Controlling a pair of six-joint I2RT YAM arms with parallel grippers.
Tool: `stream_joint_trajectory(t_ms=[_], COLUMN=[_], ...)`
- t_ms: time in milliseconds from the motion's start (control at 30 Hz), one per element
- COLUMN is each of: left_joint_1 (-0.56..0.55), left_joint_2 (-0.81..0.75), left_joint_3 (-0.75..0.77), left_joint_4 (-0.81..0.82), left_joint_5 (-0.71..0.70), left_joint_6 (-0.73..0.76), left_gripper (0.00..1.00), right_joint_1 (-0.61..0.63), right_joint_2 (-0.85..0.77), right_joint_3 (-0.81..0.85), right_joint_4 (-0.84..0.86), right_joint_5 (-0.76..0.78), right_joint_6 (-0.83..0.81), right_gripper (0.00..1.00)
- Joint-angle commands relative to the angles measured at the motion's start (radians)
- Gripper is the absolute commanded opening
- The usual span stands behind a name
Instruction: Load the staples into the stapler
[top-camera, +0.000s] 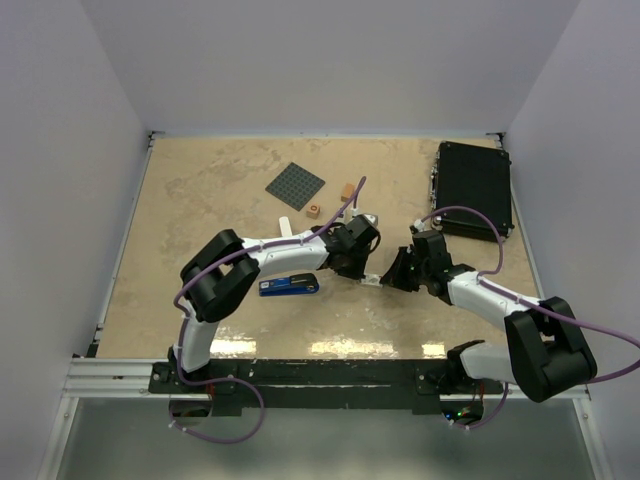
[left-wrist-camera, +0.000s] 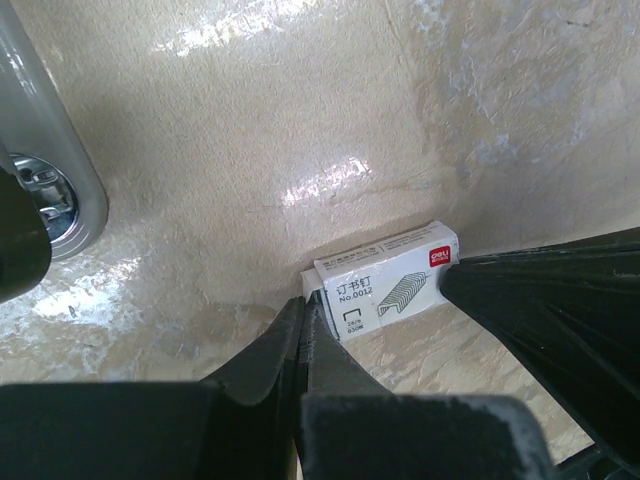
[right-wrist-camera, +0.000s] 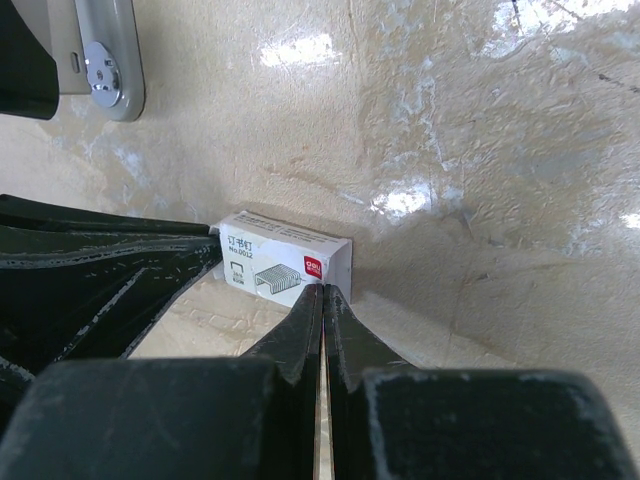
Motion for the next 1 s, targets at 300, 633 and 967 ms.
stream_joint_trajectory(t_ms=[300, 633, 967], left_joint_1=[0.025, 0.042, 0.042], left_joint_2=[-0.005, -0.014, 0.001], left_joint_3=[0.019, -0.008, 0.018], left_joint_4=[-0.078, -0.070, -0.051], left_joint_5=[-0.072, -0.060, -0.048], left_joint_6=[0.036, 0.042, 0.043], left_gripper=[0.00, 0.00, 0.00], right_joint_1=[-0.006, -0.006, -0.015], right_joint_2=[-0.026, -0.012, 0.003], right_joint_3=[0.068, 0.117, 0.155], right_joint_4=[-0.107, -0.178, -0.255], right_joint_5=[0.119, 0.197, 0.287], right_joint_6=[-0.026, -0.054, -0.066], right_gripper=[0.00, 0.00, 0.00])
